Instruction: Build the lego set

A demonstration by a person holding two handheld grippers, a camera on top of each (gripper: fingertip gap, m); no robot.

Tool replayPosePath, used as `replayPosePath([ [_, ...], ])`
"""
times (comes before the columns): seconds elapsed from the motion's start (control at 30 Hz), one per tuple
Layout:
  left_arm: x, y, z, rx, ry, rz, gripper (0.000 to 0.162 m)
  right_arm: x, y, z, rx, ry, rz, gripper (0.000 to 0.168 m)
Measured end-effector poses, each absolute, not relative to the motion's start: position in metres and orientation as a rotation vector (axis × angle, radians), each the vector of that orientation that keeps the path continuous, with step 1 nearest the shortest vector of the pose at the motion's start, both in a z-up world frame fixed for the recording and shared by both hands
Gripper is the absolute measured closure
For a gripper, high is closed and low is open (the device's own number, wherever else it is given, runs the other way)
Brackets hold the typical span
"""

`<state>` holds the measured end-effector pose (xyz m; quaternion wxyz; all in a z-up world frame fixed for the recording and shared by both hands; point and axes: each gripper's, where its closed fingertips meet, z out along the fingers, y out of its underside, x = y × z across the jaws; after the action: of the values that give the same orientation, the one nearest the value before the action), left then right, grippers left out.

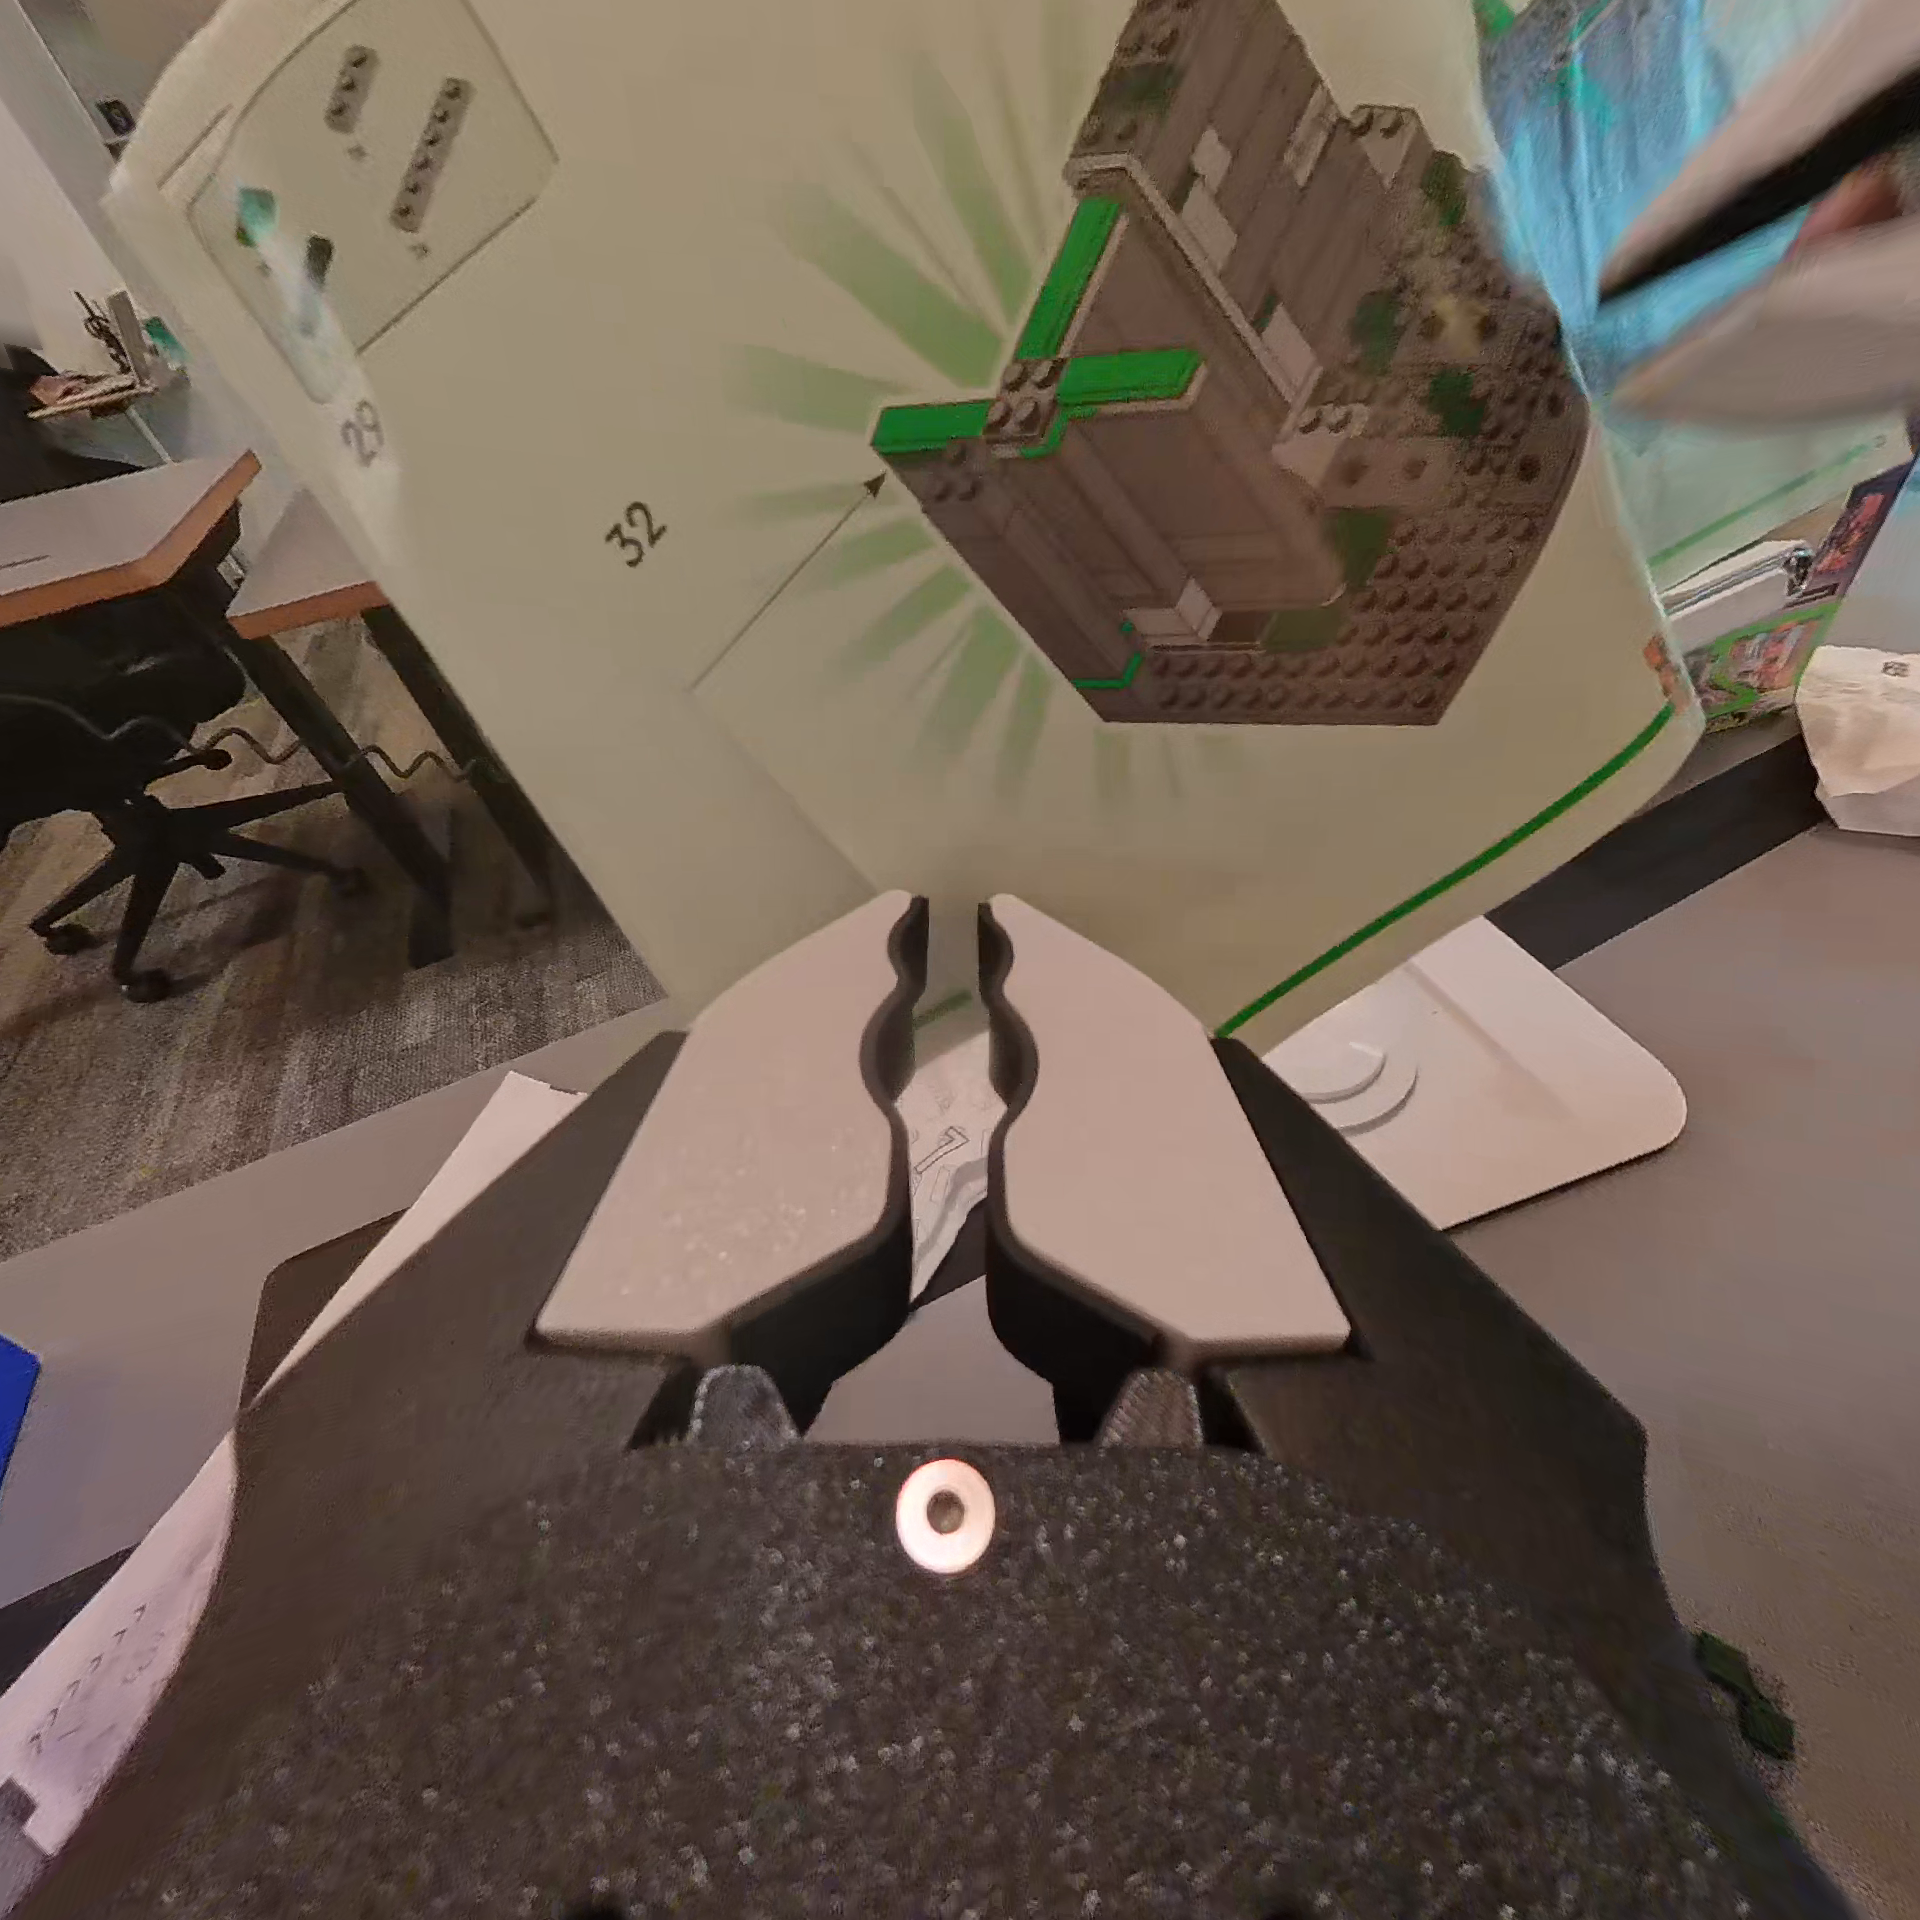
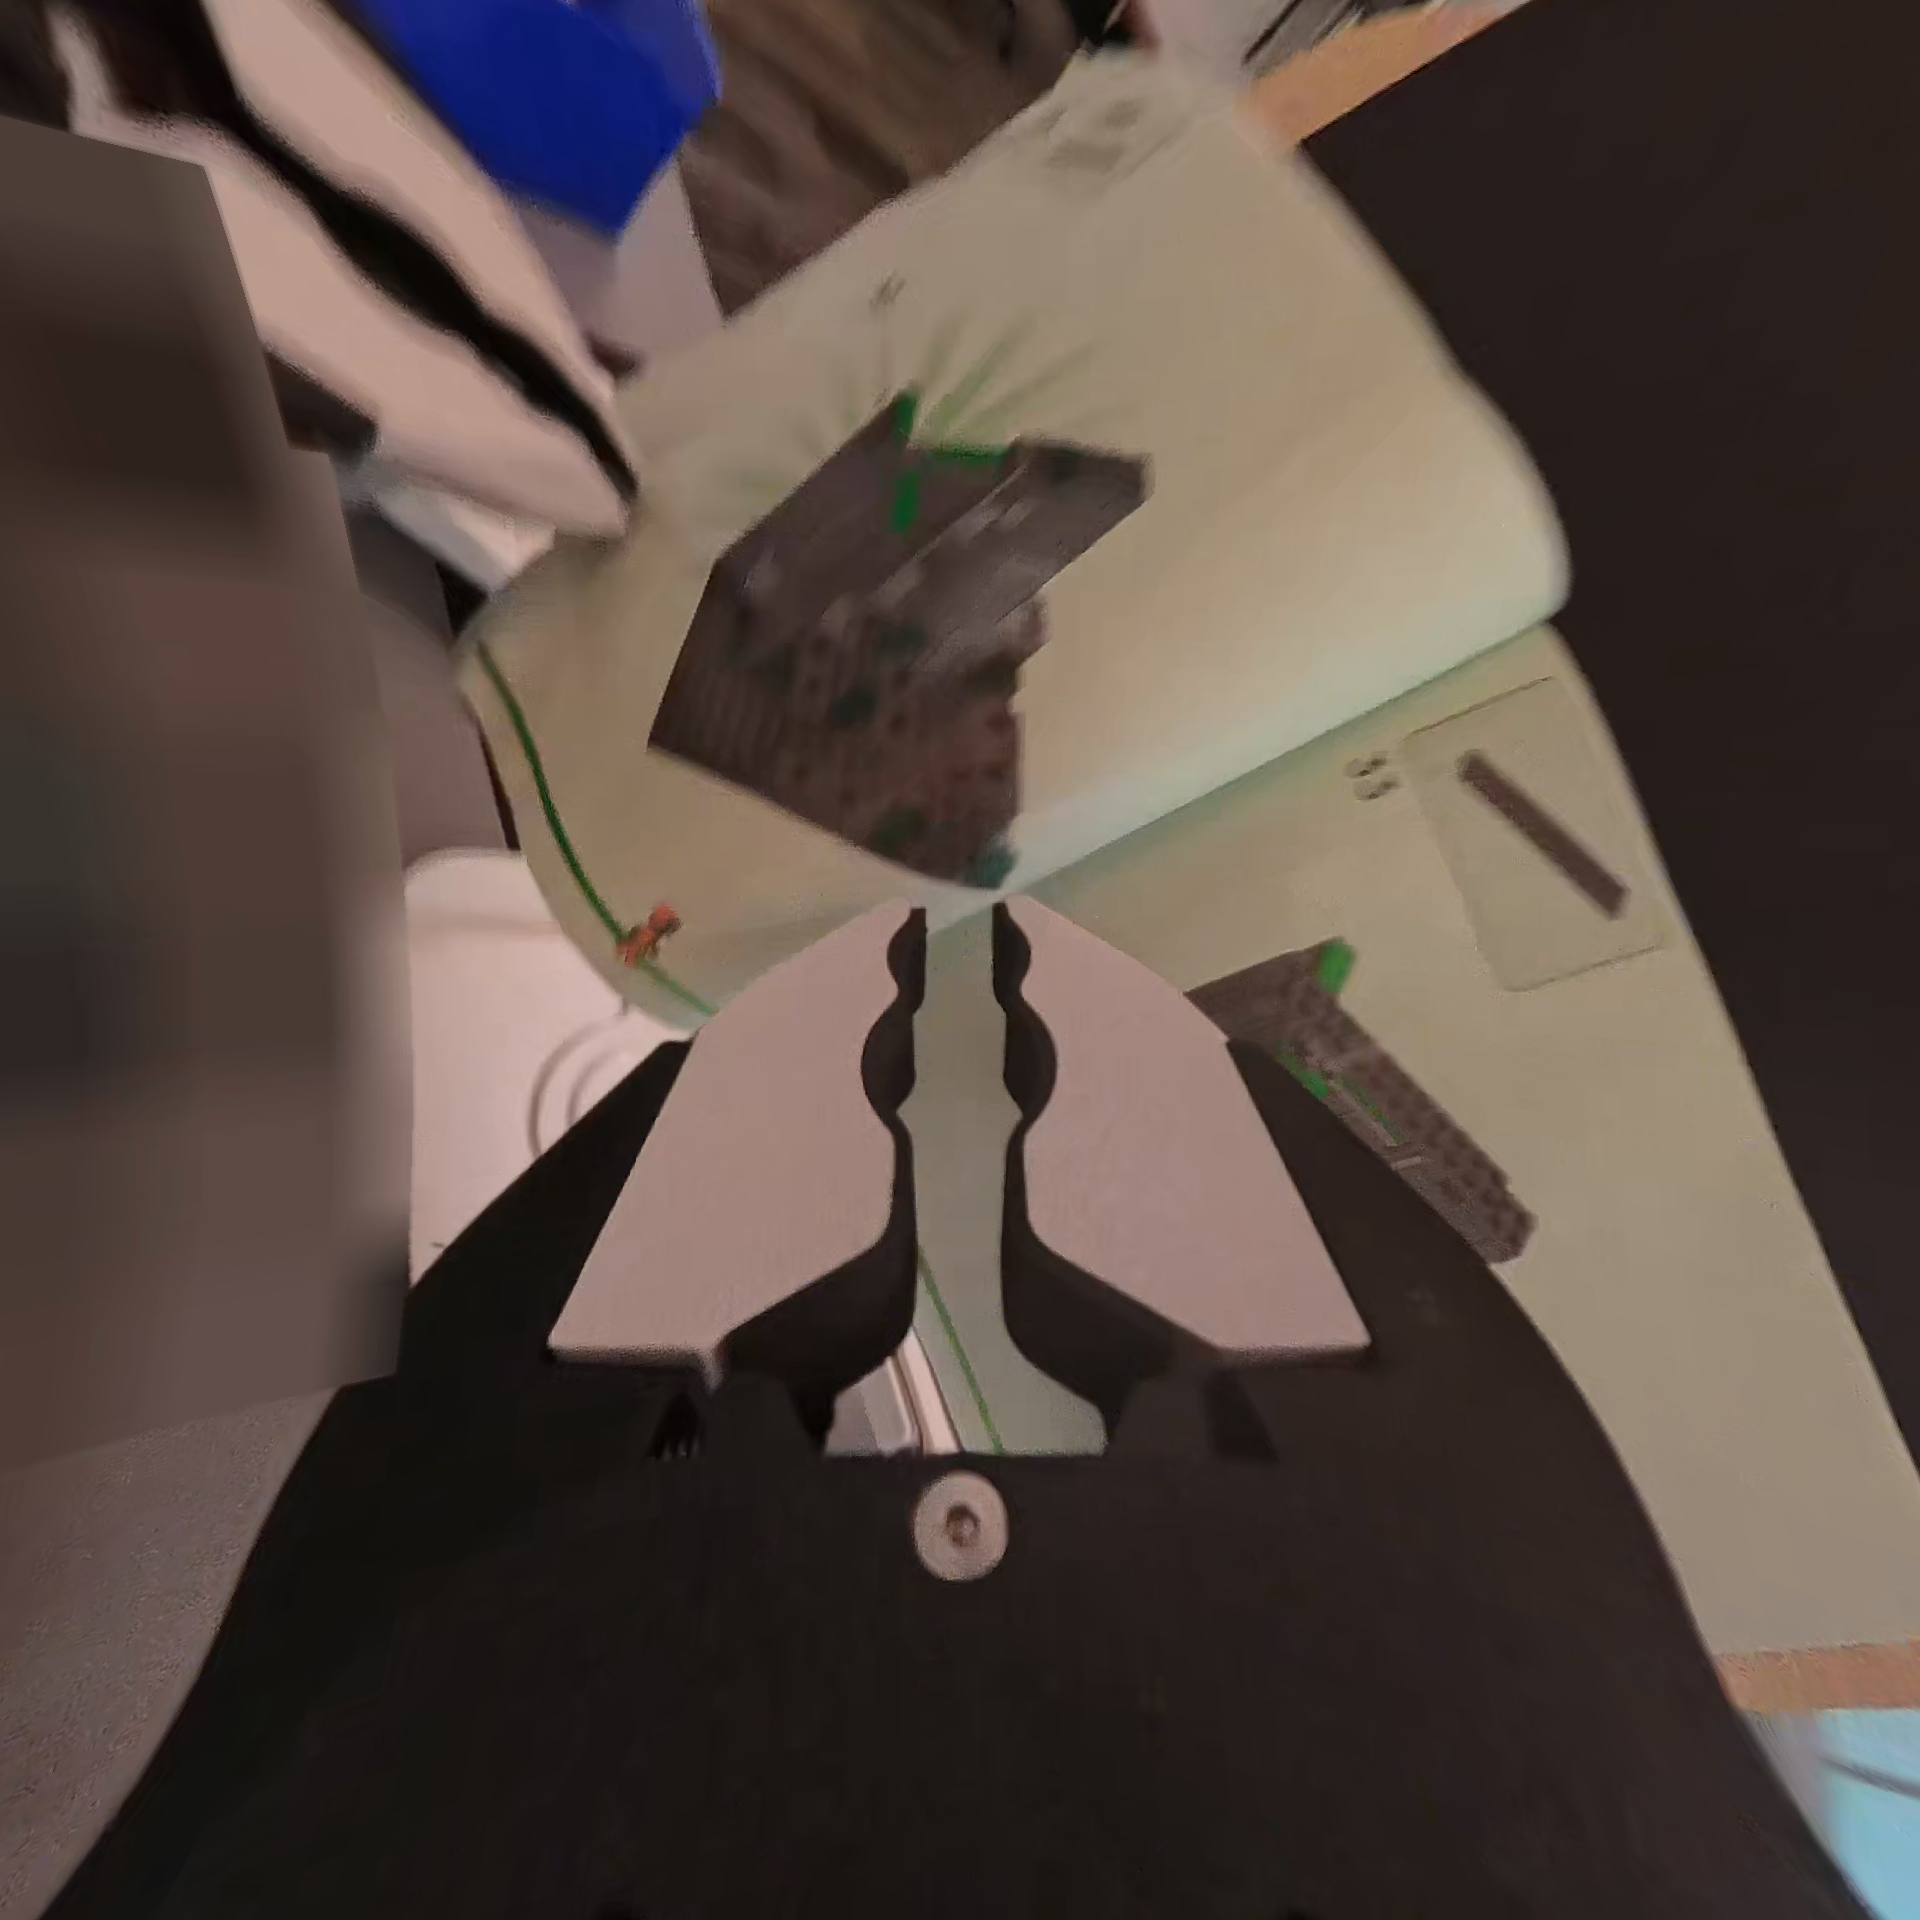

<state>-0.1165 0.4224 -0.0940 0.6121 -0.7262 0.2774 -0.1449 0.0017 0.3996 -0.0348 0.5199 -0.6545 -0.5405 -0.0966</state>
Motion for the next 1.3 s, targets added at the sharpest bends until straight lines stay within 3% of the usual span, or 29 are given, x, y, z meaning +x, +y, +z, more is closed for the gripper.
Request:
replayPosePath([
  [0.27,-0.120,0.387,-0.070,-1.576,0.683,-0.333,0.157,-0.031,0.418,-0.067,-1.565,-1.386,-0.359,0.160],
  [0.4,-0.119,0.377,-0.088,-1.633,0.771,-0.341,0.158,-0.036,0.430,-0.066,-1.682,-1.377,-0.389,0.168],
  [0.63,-0.115,0.387,-0.139,-1.780,0.846,-0.364,0.152,-0.035,0.432,-0.068,-1.860,-1.392,-0.552,0.168],
  [0.97,-0.099,0.406,-0.118,-1.793,0.153,-1.393,0.116,-0.035,0.436,-0.071,-1.937,-1.363,-0.529,0.168],
  [1.3,-0.098,0.427,-0.113,-1.705,-0.043,-1.493,0.140,-0.052,0.430,-0.080,-1.770,-1.488,-0.568,0.168],
])
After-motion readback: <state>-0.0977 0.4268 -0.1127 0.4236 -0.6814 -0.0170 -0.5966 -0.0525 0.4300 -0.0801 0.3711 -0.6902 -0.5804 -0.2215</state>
